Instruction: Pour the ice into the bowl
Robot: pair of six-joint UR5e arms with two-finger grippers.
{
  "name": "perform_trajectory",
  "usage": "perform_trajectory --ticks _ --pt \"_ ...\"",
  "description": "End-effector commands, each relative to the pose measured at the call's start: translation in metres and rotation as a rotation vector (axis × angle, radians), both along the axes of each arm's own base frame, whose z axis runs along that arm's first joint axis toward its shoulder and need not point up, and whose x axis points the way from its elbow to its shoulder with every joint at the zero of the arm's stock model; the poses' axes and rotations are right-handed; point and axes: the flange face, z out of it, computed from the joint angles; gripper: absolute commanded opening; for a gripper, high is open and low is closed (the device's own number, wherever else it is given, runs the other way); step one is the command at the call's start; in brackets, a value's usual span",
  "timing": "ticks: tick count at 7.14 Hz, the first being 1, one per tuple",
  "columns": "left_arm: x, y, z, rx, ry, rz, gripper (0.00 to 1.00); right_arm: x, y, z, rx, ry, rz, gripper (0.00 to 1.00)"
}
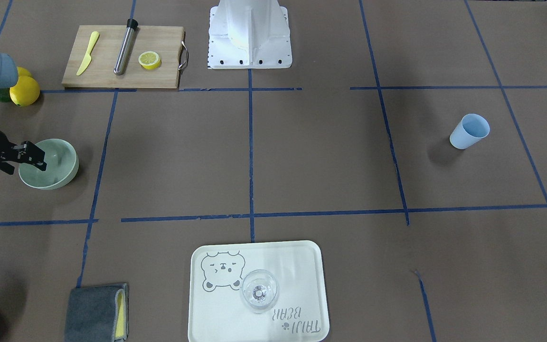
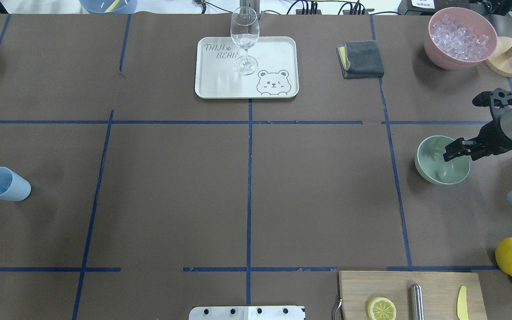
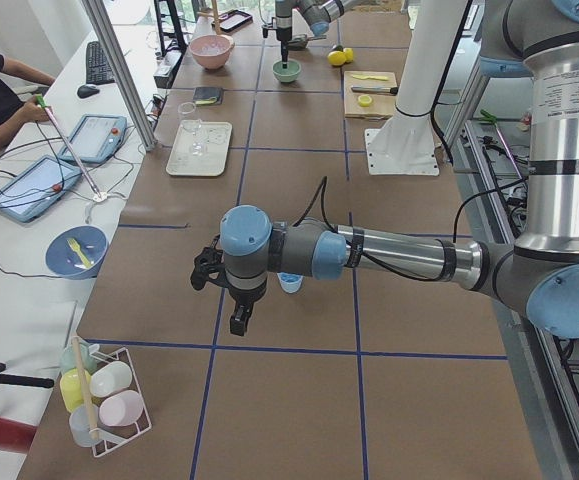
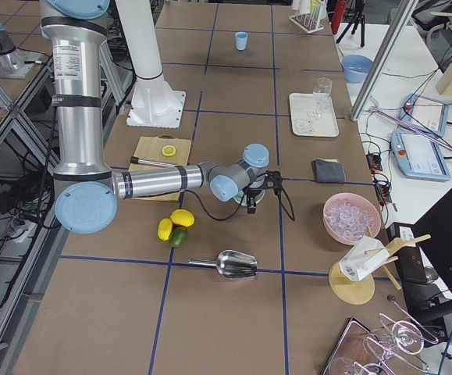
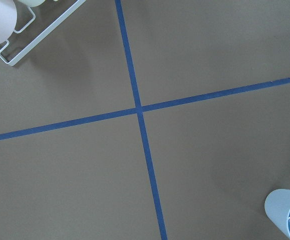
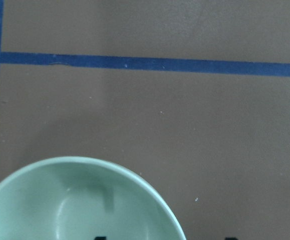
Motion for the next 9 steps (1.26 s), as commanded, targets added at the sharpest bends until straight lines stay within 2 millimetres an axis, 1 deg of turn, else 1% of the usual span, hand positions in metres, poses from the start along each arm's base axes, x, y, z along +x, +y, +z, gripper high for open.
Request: perform_trajectory --ticks 1,2,3,4,5,6,7,8,9 --pt "0.000 0.000 0.000 0.000 0.000 0.000 1.00 0.002 0.004 0.006 -0.008 0.009 0.003 0.02" --pt "0.000 0.000 -0.001 0.002 0.000 0.000 1.00 0.002 0.005 0.007 -0.011 0.009 0.001 0.00" --pt "0.000 0.000 -0.001 0.002 0.000 0.000 1.00 0.005 0.011 0.008 -0.018 0.002 -0.007 0.00" --pt "0.000 0.000 -0.001 0.002 0.000 0.000 1.00 0.006 0.014 -0.016 0.017 -0.027 -0.010 0.00" --pt "0.000 0.000 -0.001 0.002 0.000 0.000 1.00 0.008 0.017 -0.051 0.069 -0.063 -0.009 0.00" --pt "0.000 0.000 -0.001 0.002 0.000 0.000 1.00 0.006 0.021 -0.081 0.082 -0.108 -0.014 0.00" --pt "0.000 0.000 0.000 0.000 0.000 0.000 1.00 -0.014 0.025 -0.117 -0.030 -0.176 0.041 0.00" --pt "0.000 0.000 -0.001 0.000 0.000 0.000 1.00 -0.061 0.034 -0.160 -0.097 -0.218 0.067 0.00" --pt "0.000 0.000 -0.001 0.000 0.000 0.000 1.00 -0.114 0.049 -0.196 -0.118 -0.233 0.086 0.00"
